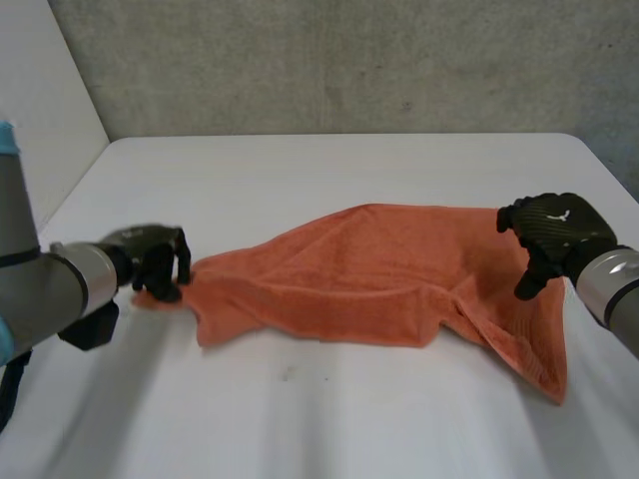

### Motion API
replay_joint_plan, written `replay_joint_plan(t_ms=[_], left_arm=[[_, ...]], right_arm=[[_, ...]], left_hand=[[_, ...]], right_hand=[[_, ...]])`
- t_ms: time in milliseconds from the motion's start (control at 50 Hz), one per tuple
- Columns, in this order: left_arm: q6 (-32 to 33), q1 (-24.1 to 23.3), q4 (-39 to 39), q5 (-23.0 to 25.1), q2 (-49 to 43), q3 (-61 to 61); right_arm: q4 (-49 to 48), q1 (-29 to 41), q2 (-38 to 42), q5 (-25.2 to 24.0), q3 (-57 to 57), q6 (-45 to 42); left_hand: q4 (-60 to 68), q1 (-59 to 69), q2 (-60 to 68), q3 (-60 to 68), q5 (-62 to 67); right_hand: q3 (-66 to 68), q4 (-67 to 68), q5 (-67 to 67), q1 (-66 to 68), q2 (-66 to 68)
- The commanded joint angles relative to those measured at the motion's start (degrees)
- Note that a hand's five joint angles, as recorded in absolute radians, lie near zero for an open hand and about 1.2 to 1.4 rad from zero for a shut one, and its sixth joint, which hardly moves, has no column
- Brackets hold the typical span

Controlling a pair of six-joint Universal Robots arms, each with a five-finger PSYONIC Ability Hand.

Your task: Fold the laundry

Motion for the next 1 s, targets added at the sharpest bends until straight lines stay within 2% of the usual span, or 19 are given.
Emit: replay_joint_plan(t_ms=[20, 120, 160, 260, 460, 480, 620, 780, 880, 1000], left_arm=[[0.3, -1.4, 4.5, -0.1, 7.3, -0.4], [2.7, -1.8, 5.0, -0.1, 7.6, -3.1], [5.9, -2.2, 5.0, -0.1, 7.4, -5.2], [11.5, -2.3, 5.3, -0.4, 7.4, -8.9], [9.9, -2.3, 8.4, -0.9, 8.1, -6.7], [8.6, -2.2, 9.1, -0.9, 7.3, -5.6], [6.4, -1.6, 8.8, -1.2, 1.7, -4.0], [6.2, -1.5, 8.2, -1.9, -4.1, -4.5], [6.1, -1.5, 8.7, -4.4, -7.3, -4.9], [6.1, -1.6, 11.0, -4.7, -8.7, -4.9]], right_arm=[[8.3, -2.0, 0.2, -2.0, -2.9, 1.0], [13.3, -2.9, 1.1, -6.0, -4.4, 5.6], [13.6, -3.1, 1.1, -7.5, -4.4, 6.3], [13.5, -3.1, 1.2, -8.1, -3.9, 6.3], [13.2, -2.8, 1.3, -7.8, -3.5, 6.1], [13.2, -2.8, 1.4, -7.8, -3.4, 6.1], [13.1, -2.6, 2.4, -7.7, -3.2, 6.0], [12.2, -2.5, 2.4, -7.6, -2.9, 6.0], [12.2, -2.5, 2.9, -7.6, -2.6, 5.5], [12.1, -2.4, 3.2, -7.5, -2.2, 5.1]], left_hand=[[11.8, 17.0, 11.6, 12.0, 14.4], [11.8, 17.0, 11.6, 12.0, 14.4], [-0.4, 4.7, -0.6, -0.2, 2.2], [-9.2, -4.0, -9.4, -9.0, -6.6], [-23.0, -17.8, -23.2, -22.8, -20.4], [-31.1, -26.0, -31.3, -31.0, -28.6], [-42.7, -37.5, -42.8, -42.5, -40.1], [-45.0, -39.9, -45.2, -44.9, -42.5], [-43.8, -38.7, -44.0, -43.7, -41.3], [-39.7, -34.5, -39.8, -39.5, -37.1]], right_hand=[[-0.9, -0.9, -0.4, 1.6, -1.7], [-1.9, -1.9, -1.5, 0.6, -2.7], [-1.9, -1.9, -1.5, 0.6, -2.7], [-2.2, -2.2, -1.8, 0.3, -3.0], [-2.4, -2.4, -2.0, 0.1, -3.2], [-2.4, -2.4, -2.0, 0.1, -3.2], [-2.6, -2.6, -2.1, -0.1, -3.4], [-2.6, -2.6, -2.1, -0.1, -3.4], [-2.8, -2.7, -2.3, -0.2, -3.5], [-2.8, -2.7, -2.3, -0.2, -3.5]])
